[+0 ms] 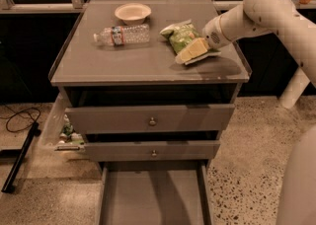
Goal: Place green jalapeno chip bag into bottom drawer
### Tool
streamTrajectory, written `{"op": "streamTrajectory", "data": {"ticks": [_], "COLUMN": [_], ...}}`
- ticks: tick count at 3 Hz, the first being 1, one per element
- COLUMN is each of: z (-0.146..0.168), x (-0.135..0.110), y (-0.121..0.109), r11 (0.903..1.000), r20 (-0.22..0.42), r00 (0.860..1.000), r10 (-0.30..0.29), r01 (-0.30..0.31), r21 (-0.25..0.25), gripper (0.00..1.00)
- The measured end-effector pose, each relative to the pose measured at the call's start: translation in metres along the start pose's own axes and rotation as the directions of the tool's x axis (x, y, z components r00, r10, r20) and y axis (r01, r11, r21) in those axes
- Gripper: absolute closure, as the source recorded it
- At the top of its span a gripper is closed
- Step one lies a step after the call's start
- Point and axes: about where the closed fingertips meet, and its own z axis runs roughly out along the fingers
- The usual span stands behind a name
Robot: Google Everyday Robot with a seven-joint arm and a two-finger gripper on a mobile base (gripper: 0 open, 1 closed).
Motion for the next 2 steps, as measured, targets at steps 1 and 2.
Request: {"op": "streamTrajectory", "data": {"ticks": [1, 2], "z": [0.0, 0.0001], "x": [0.0, 0.0], "y": [0.0, 0.0], "r11": [1.0, 1.0], "r20": [0.0, 0.0], "r00": [1.0, 1.0], "r10": [0.0, 0.0], "r01": [0.0, 0.0], "r21": [0.0, 0.0], "gripper": [0.2, 0.43]}}
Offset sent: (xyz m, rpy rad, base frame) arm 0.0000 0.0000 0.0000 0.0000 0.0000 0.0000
